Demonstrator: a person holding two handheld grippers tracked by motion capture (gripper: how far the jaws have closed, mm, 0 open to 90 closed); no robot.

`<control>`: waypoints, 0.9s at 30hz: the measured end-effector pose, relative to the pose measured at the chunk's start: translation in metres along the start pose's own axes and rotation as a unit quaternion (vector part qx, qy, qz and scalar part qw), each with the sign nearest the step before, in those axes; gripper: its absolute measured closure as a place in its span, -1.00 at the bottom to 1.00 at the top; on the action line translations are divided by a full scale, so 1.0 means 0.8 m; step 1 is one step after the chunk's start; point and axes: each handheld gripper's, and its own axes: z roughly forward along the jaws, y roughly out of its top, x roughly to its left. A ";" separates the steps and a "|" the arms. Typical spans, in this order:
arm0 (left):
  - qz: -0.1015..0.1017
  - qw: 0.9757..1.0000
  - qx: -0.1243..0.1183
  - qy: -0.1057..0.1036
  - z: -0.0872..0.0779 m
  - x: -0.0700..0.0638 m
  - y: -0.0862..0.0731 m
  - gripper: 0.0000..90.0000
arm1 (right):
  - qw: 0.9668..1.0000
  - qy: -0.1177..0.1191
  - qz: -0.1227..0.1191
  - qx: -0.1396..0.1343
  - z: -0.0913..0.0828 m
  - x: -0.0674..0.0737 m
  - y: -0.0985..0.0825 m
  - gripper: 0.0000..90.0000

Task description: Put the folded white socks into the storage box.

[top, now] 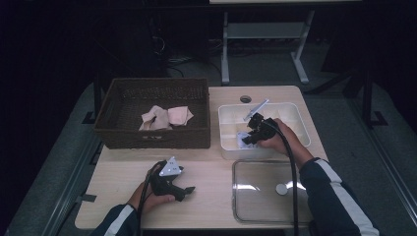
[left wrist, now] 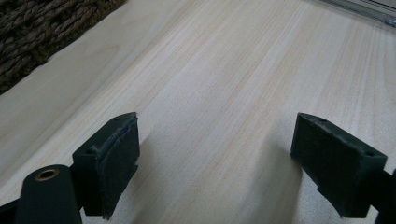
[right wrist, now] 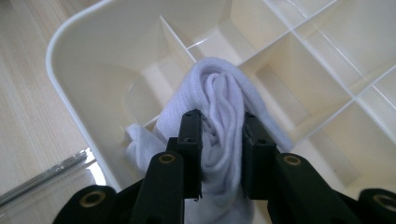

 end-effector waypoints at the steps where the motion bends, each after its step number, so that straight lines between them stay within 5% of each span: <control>1: 0.000 1.000 0.000 0.000 0.000 0.000 0.000 -0.68 | 1.000 -0.001 -0.001 0.005 0.001 0.000 0.001 0.62; 17: 0.000 1.000 0.000 0.001 0.000 0.000 0.000 -0.68 | 0.997 -0.022 -0.018 0.065 0.023 0.010 0.004 0.64; 27: -0.003 1.000 -0.002 0.000 0.000 0.000 0.000 -0.68 | 0.999 -0.011 -0.012 0.029 0.013 0.008 -0.004 0.50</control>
